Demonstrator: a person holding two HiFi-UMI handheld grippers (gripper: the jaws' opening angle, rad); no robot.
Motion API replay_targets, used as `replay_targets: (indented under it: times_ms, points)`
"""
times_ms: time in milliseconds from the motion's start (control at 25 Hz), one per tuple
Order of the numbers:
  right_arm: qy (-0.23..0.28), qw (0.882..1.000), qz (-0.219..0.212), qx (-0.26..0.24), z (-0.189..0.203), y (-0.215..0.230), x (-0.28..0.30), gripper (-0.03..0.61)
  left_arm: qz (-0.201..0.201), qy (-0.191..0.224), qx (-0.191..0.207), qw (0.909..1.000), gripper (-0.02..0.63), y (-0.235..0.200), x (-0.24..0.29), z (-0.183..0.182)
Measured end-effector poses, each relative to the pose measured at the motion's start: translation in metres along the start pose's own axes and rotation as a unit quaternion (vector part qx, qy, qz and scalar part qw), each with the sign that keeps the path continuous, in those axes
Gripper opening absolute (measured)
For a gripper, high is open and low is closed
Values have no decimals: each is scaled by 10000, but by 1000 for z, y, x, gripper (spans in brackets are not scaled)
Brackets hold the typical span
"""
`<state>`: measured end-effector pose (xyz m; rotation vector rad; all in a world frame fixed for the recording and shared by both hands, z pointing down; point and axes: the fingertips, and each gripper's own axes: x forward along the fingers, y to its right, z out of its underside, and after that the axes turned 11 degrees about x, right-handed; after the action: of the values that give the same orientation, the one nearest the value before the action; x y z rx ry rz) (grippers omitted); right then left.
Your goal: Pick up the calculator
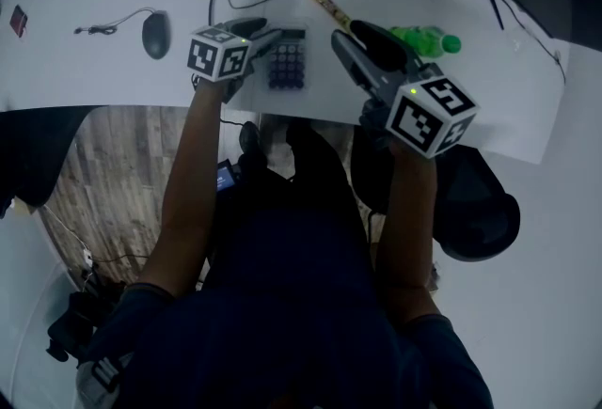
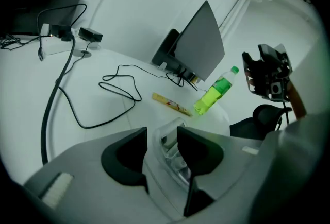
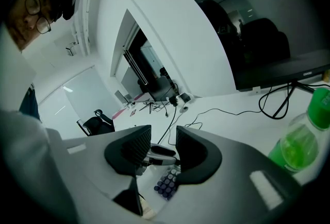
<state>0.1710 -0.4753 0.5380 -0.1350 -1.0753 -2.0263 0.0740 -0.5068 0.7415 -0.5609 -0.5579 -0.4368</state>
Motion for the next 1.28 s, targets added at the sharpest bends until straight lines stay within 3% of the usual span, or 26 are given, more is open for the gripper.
replay_targets:
  times_ms: [160, 240, 360, 600, 840, 1280]
  points:
    - [-13, 10000, 23, 29, 2, 4, 0, 158, 75, -215, -7, 9997, 180, 3, 9, 7]
    - [-10, 10000, 26, 45, 3, 6, 0, 158, 119, -293, 66, 9995, 132, 4, 11, 6]
    - [-8, 10000, 20, 46, 4, 6, 0, 158, 180, -332, 74, 9993, 127, 5, 13, 6]
    - [8, 10000, 0, 31, 2, -2, -1, 158, 246, 26, 43, 9997, 92, 14, -3, -5]
    - [40, 10000, -42, -49, 0, -16, -1, 158, 290, 367, 799, 9957, 80, 41, -28, -27]
    - [191, 9993, -103, -290, -6, -55, -5, 158, -420, 820, 1636, 9822, 75, 45, -96, -62]
